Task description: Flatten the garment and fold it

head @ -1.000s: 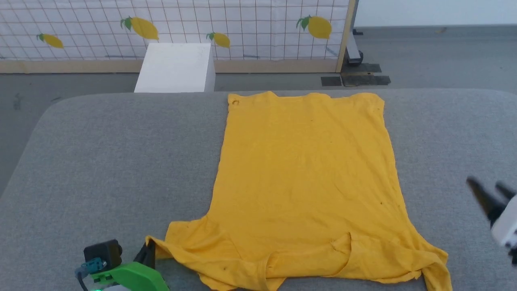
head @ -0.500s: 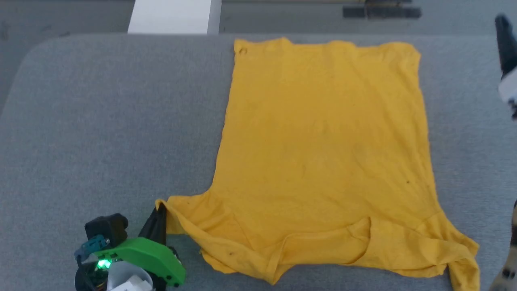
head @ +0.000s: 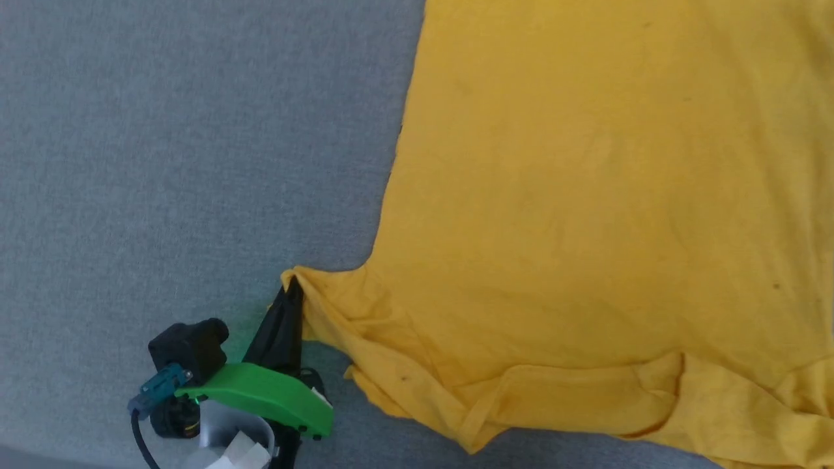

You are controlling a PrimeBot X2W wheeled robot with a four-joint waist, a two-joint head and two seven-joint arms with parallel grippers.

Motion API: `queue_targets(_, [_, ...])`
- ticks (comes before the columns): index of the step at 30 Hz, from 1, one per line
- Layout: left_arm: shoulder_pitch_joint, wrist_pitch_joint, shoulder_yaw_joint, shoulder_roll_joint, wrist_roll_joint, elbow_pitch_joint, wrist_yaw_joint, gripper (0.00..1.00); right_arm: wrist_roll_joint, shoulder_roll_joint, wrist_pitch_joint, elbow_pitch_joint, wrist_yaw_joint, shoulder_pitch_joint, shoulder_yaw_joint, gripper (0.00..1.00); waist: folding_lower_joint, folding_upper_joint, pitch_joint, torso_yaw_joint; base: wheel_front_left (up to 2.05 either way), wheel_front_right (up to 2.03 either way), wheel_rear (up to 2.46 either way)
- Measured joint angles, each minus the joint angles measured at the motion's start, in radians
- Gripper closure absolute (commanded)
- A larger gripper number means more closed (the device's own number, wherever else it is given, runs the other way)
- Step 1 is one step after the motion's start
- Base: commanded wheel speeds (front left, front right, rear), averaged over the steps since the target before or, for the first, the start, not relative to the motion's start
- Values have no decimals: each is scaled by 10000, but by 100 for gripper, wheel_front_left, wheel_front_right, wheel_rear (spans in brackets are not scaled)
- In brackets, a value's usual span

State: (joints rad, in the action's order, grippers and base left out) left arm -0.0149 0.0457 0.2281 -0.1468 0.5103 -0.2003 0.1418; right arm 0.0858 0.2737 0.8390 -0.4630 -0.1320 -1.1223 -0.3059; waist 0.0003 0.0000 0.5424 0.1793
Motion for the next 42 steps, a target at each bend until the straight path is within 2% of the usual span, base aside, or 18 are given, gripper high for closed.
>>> queue_targets(4, [169, -222, 127, 100, 0, -38, -109, 100, 380, 127, 598, -127, 0, -61, 205, 0, 0, 0, 656, 372, 0, 0, 0])
queue_targets(13, [552, -704, 219, 209, 2, -59, -393, 100, 207, 336, 1791, 15, 2, -418, 591, 0, -3, 0, 1645, 933, 0, 0, 0])
queue_targets(14, [580, -713, 226, 207, 2, -44, -416, 100, 138, 345, 1877, 71, 4, -445, 552, 62, -3, 0, 1671, 967, 0, 0, 0])
queue_targets(15, [599, -734, 230, 207, 2, -17, -441, 100, 56, 345, 1879, 113, 4, -444, 522, 100, -3, 0, 1662, 976, 0, 0, 0])
queue_targets(23, [783, -646, 215, 88, 0, 508, -445, 100, -780, 205, 1455, 272, 2, 46, 420, 100, -2, 0, 1043, 935, 0, 0, 0])
queue_targets(29, [742, -345, 90, -224, 4, 1047, -424, 100, -2286, 819, 545, 1254, 0, 903, 859, 100, -2, 0, 57, 699, 0, 0, 0])
queue_targets(34, [382, -109, 10, -439, 40, 1411, -349, 100, -3511, 1522, 309, 2594, 0, 3061, 940, 100, -2, 0, -1007, 224, 0, 0, 0])
queue_targets(37, [115, -63, 6, -453, 90, 1448, -274, 100, -4069, 1603, 510, 3467, 0, 4885, 725, 100, -2, 0, -1643, -158, 0, 0, 0])
queue_targets(40, [-159, -8, -63, -500, 105, 1430, -159, 100, -4372, 1413, 796, 4171, 2, 6811, 529, 100, -3, 0, -2193, -610, 0, 0, 0])
queue_targets(42, [-257, 58, -61, -520, 134, 1429, -128, 100, -4546, 1026, 920, 4612, 2, 8127, 293, 100, -3, 0, -2546, -916, 0, 0, 0])
